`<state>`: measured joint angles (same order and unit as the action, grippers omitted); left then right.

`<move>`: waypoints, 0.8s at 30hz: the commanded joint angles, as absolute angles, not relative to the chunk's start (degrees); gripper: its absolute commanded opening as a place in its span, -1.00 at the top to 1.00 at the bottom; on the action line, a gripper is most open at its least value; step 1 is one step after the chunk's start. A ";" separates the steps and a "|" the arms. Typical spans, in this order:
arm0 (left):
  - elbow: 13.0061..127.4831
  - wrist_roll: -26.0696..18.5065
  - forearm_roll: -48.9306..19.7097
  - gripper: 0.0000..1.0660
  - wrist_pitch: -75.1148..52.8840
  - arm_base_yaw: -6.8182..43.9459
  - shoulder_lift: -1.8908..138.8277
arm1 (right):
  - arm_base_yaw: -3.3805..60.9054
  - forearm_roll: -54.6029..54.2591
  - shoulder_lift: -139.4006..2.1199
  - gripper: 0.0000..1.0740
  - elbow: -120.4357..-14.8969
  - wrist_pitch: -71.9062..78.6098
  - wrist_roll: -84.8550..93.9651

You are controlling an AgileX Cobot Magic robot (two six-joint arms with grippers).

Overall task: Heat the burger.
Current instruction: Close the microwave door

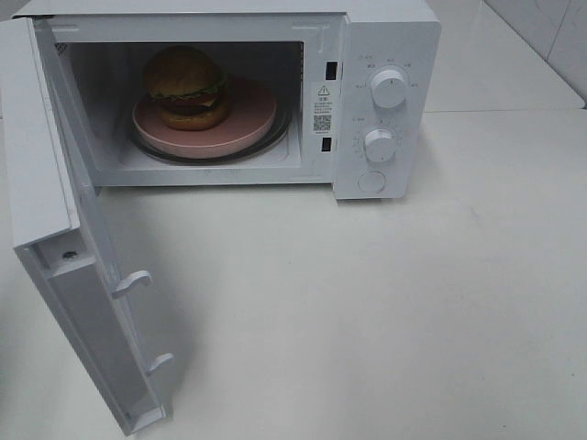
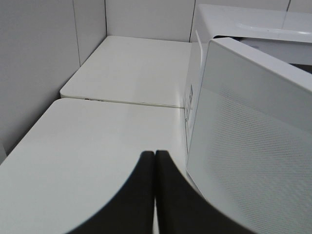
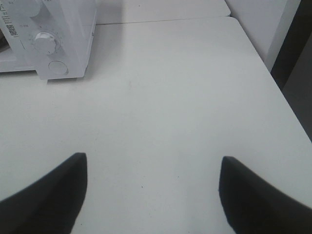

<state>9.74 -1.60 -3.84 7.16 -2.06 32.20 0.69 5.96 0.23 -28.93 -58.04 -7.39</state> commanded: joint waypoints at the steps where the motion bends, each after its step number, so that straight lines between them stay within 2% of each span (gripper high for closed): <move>1: 8.08 -1.32 -0.86 1.00 18.22 -1.72 38.96 | 0.29 5.84 1.72 -0.36 -28.88 -57.58 -6.88; 4: 8.08 -1.26 0.00 1.00 20.28 -1.72 40.79 | 0.29 5.84 1.72 -0.36 -28.88 -57.58 -6.88; 7: 8.08 1.78 5.61 1.00 27.62 -1.72 49.33 | 0.29 5.84 1.72 -0.36 -28.88 -57.58 -6.88; 10: 8.08 2.69 7.39 1.00 28.48 -1.72 51.11 | 0.29 5.84 1.72 -0.36 -28.88 -57.58 -6.88; 12: 8.19 5.79 14.09 1.00 33.35 -1.72 56.55 | 0.29 5.84 1.72 -0.36 -28.88 -57.58 -6.88; 15: 8.19 6.70 15.36 1.00 35.07 -1.72 57.81 | 0.29 5.84 1.72 -0.36 -28.88 -57.58 -6.88; 20: 8.19 9.85 23.66 1.00 45.61 -1.72 66.06 | 0.29 5.84 1.72 -0.36 -28.88 -57.58 -6.88; 24: 8.31 10.94 26.59 1.00 50.82 -1.72 69.39 | 0.29 5.84 1.72 -0.36 -28.88 -57.58 -6.88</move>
<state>8.25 9.91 24.64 46.70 -2.06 68.07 0.69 5.96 0.23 -28.93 -58.04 -7.39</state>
